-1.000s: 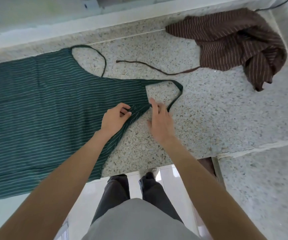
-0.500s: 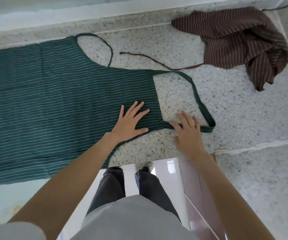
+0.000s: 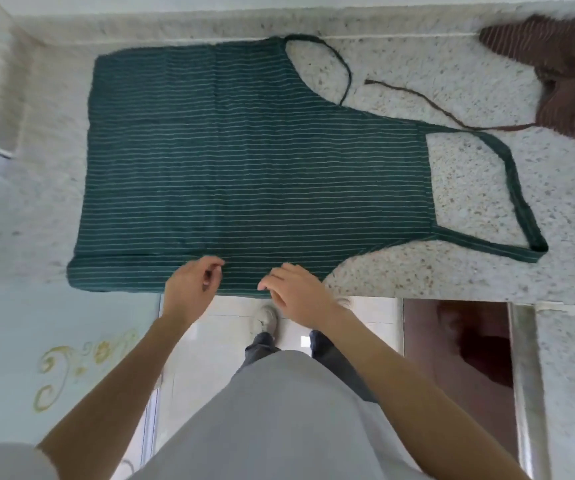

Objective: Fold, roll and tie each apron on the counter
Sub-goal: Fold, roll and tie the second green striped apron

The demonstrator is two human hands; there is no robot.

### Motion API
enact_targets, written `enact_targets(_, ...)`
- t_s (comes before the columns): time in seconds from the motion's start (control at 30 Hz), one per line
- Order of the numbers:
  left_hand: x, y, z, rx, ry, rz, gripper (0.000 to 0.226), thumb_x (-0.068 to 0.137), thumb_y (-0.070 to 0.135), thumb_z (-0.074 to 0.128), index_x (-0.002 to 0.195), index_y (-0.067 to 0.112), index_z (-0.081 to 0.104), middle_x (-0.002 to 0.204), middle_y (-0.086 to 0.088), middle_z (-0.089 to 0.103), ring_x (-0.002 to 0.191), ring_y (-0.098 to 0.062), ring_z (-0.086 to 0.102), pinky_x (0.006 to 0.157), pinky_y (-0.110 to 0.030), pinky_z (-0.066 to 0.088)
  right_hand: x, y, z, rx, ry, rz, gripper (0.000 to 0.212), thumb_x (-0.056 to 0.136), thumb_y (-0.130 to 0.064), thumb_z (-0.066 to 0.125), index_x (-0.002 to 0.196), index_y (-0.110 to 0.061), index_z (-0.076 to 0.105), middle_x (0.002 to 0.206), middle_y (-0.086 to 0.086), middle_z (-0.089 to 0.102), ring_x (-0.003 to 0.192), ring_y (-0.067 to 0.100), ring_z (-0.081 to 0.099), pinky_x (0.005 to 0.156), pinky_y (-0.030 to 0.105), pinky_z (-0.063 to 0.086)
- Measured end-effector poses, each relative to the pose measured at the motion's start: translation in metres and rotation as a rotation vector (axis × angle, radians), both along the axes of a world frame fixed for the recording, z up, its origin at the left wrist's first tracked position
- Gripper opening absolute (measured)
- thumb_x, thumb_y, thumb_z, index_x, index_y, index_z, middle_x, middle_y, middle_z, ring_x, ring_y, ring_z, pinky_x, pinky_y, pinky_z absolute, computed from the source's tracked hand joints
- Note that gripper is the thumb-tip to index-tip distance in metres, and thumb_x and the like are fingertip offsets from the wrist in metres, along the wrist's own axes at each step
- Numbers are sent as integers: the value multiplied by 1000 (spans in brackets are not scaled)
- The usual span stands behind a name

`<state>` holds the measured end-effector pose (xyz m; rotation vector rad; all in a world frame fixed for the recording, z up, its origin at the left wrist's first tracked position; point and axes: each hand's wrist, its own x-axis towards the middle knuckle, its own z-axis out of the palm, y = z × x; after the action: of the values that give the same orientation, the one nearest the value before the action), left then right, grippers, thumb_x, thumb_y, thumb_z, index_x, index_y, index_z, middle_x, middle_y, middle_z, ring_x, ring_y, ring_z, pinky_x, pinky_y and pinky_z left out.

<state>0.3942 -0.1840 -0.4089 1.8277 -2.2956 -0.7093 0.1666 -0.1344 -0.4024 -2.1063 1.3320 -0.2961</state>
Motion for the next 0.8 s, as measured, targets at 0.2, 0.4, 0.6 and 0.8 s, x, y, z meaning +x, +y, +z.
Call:
enact_targets(0.2, 62, 6, -15, 7, -172, -266, 64, 88, 67, 26, 132, 26, 47, 131, 2, 48, 122, -21, 42, 107, -50, 30, 32, 0, -28, -70, 281, -218, 50, 82, -48, 48, 125, -24, 54, 132, 4, 50, 126, 23, 41, 108, 56, 27)
enact_targets(0.4, 62, -40, -20, 23, -210, -400, 96, 65, 76, 58, 142, 27, 29, 152, 0, 25, 142, -21, 16, 114, -58, 6, 42, -38, -13, 70, 569, -135, 98, 70, -65, 64, 145, -17, 22, 157, 7, 9, 145, 25, 2, 110, 62, -4)
enact_targets(0.6, 61, -39, -24, 40, -376, -611, 104, 54, 71, 70, 136, 32, 19, 157, -5, -6, 143, -30, -13, 105, -67, -7, 60, -22, -10, 33, 830, -67, 83, 69, -59, 70, 133, -20, 36, 155, 24, 0, 140, 47, -2, 106, 70, 0)
enact_targets(0.8, 71, -43, -20, 39, -258, -621, 77, 73, 41, 68, 138, 32, 28, 158, -4, -2, 144, -29, -12, 109, -66, -3, 77, 7, -18, -186, 772, -138, 73, 54, -51, 82, 115, -19, 56, 141, 18, 40, 131, 33, 31, 109, 63, 12)
